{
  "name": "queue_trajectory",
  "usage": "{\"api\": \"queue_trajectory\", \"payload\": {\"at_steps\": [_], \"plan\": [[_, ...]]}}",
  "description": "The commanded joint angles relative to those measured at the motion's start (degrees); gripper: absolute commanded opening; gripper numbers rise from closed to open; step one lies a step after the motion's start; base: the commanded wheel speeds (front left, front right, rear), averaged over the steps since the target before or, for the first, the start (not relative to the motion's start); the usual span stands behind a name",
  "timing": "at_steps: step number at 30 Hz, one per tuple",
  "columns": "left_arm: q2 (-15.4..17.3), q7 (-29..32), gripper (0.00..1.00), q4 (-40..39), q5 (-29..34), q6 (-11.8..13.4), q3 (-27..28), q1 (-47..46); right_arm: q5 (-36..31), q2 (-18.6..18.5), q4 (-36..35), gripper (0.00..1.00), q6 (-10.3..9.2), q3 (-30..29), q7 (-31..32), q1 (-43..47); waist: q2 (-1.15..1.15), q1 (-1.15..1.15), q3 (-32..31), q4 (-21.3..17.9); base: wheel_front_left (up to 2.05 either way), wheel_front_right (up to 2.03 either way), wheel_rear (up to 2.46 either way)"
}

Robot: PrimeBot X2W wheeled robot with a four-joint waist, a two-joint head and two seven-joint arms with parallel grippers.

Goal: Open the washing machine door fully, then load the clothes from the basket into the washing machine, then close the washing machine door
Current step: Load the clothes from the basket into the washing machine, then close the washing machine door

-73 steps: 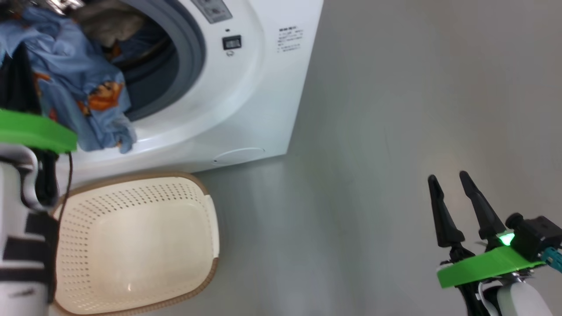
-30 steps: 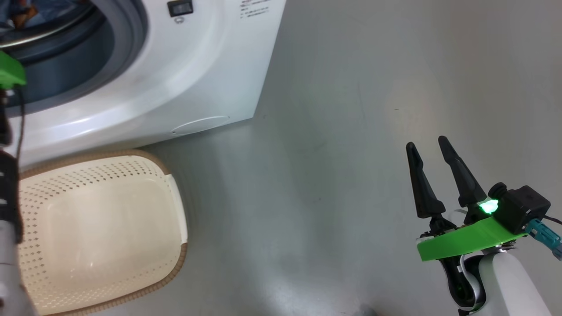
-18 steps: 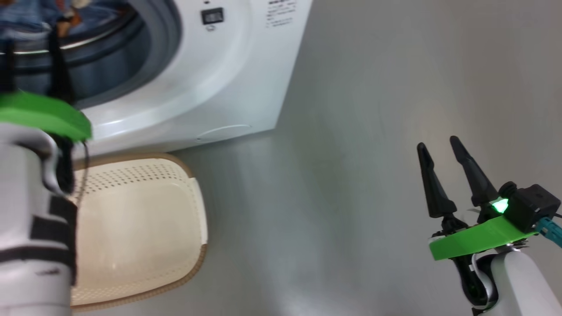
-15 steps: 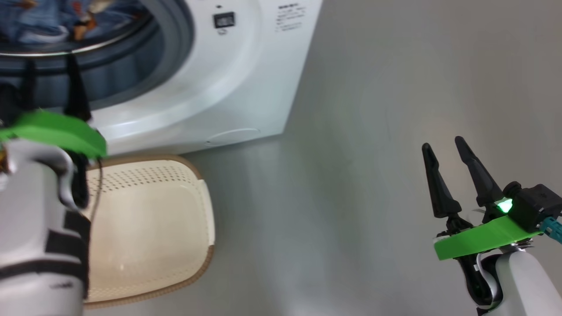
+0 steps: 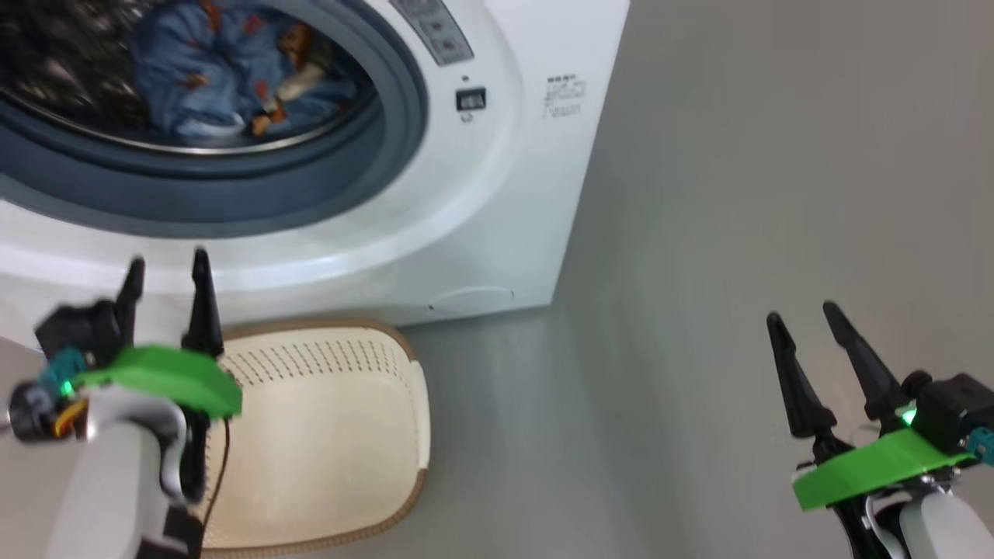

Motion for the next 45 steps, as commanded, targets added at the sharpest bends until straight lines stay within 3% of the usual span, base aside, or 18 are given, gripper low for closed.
{"api": "queue_trajectory", "payload": {"at_steps": [1,28,45], "plan": [[2.02,-0.32,1.00,-2.30,0.82,-0.08,1.44,1.93,0.50,-1.25,-1.01,1.00,0.09,0.97,-0.27,1.40,0.00,0.00,-3.91,1.95,0.00,0.00,0.00],[2.69,-0.32,1.00,-18.85,1.01,-0.09,4.56,28.17,2.29,-3.94,-1.90,1.00,0.09,-2.27,-0.27,14.28,0.00,0.00,-15.16,4.07,0.00,0.00,0.00],[1.51,-0.32,1.00,-22.02,1.72,-0.09,6.11,30.40,2.12,-3.87,-2.68,1.00,0.09,-2.93,-0.27,14.95,0.00,0.00,-15.41,4.28,0.00,0.00,0.00]]}}
